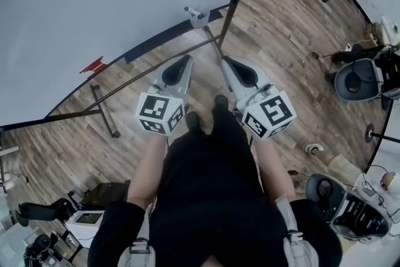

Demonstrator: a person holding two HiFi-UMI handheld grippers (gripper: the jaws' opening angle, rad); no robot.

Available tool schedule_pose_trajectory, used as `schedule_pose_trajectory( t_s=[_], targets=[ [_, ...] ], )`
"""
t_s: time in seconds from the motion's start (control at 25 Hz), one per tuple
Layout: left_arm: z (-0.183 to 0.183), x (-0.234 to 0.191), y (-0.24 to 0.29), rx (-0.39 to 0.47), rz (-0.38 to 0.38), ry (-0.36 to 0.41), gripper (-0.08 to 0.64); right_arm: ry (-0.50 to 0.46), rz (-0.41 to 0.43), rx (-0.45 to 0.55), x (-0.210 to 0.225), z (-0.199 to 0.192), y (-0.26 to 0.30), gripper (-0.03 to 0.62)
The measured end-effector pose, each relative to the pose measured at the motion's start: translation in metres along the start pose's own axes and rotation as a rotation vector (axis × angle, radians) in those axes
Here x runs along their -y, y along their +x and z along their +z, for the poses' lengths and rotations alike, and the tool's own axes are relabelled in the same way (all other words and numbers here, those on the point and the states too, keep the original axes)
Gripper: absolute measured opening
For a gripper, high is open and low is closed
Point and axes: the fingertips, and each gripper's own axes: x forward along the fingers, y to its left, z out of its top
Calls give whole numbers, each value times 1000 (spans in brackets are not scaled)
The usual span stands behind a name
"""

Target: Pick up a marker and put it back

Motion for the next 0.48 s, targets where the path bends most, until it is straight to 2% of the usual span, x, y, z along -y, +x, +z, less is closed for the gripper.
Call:
schedule_pose_trajectory(
  t_s=[0.16, 0.48],
  targets=[
    [4, -4, 23, -26, 24, 5, 15, -6, 46, 5, 20, 16, 13, 2],
    [-5, -16, 65, -63, 110, 9, 17, 3, 112, -3, 61, 22, 25, 2]
  ],
)
